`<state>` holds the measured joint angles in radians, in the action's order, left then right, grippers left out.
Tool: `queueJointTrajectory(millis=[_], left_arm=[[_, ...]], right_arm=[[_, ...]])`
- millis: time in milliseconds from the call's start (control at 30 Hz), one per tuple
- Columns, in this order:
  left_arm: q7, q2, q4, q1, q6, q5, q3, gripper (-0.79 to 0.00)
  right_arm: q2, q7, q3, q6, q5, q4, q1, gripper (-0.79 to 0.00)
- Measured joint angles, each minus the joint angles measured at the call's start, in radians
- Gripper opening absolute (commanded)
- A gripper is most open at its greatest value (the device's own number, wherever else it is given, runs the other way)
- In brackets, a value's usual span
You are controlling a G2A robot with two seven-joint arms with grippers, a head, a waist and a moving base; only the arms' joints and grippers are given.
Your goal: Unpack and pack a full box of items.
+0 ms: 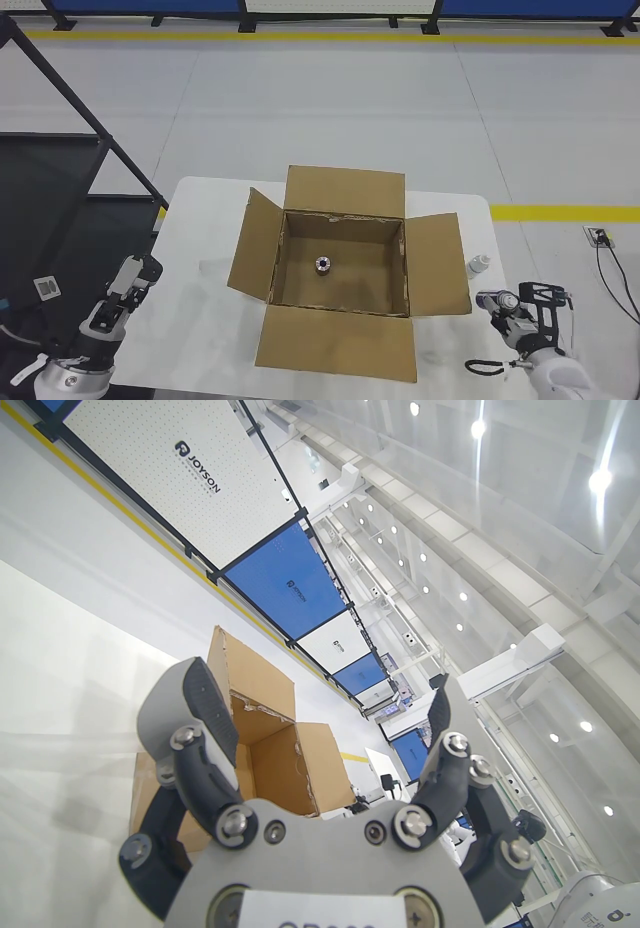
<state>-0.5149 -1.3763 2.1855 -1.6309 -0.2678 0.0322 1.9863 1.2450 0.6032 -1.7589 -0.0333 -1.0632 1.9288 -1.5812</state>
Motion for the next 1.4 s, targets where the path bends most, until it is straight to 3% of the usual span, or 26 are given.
queueJointTrajectory(millis=[167, 200, 233, 267, 333, 367, 467, 567, 733, 833, 1000, 1133, 1233, 1400], left_arm=[[0.000, 0.000, 0.000, 0.000, 0.000, 0.000, 0.000, 0.000], [0.000, 0.000, 0.000, 0.000, 0.000, 0.000, 0.000, 0.000], [0.000, 0.000, 0.000, 0.000, 0.000, 0.000, 0.000, 0.000], [0.000, 0.000, 0.000, 0.000, 0.000, 0.000, 0.000, 0.000], [0.000, 0.000, 0.000, 0.000, 0.000, 0.000, 0.000, 0.000], [0.000, 0.000, 0.000, 0.000, 0.000, 0.000, 0.000, 0.000], [0.000, 0.000, 0.000, 0.000, 0.000, 0.000, 0.000, 0.000], [0.000, 0.000, 0.000, 0.000, 0.000, 0.000, 0.000, 0.000], [0.000, 0.000, 0.000, 0.000, 0.000, 0.000, 0.000, 0.000], [0.000, 0.000, 0.000, 0.000, 0.000, 0.000, 0.000, 0.000], [0.000, 0.000, 0.000, 0.000, 0.000, 0.000, 0.000, 0.000], [0.000, 0.000, 0.000, 0.000, 0.000, 0.000, 0.000, 0.000], [0.000, 0.000, 0.000, 0.000, 0.000, 0.000, 0.000, 0.000], [0.000, 0.000, 0.000, 0.000, 0.000, 0.000, 0.000, 0.000]], right_arm=[[-0.005, 0.052, 0.025, 0.016, -0.025, -0.119, 0.089, -0.785], [-0.006, 0.056, 0.027, 0.018, -0.026, -0.132, 0.100, -0.748], [-0.007, 0.060, 0.030, 0.020, -0.028, -0.142, 0.109, -0.508], [-0.007, 0.064, 0.033, 0.020, -0.030, -0.155, 0.119, -0.446], [-0.009, 0.069, 0.035, 0.019, -0.031, -0.174, 0.132, -0.400], [-0.009, 0.074, 0.036, 0.020, -0.031, -0.184, 0.138, -0.302], [-0.011, 0.086, 0.041, 0.022, -0.029, -0.209, 0.149, -0.200], [-0.012, 0.087, 0.043, 0.027, -0.024, -0.224, 0.155, -0.012], [-0.014, 0.062, 0.028, 0.022, -0.006, -0.193, 0.137, 0.000], [-0.012, 0.010, -0.003, -0.033, 0.014, -0.120, 0.106, 0.000], [-0.004, -0.088, -0.025, -0.137, 0.011, 0.126, 0.034, 0.000], [-0.005, -0.070, 0.049, -0.072, -0.025, 0.308, 0.025, 0.000], [-0.010, 0.034, 0.175, 0.024, -0.095, 0.328, 0.115, 0.000], [0.008, 0.250, 0.474, 0.123, -0.135, 0.129, 0.424, 0.000]])
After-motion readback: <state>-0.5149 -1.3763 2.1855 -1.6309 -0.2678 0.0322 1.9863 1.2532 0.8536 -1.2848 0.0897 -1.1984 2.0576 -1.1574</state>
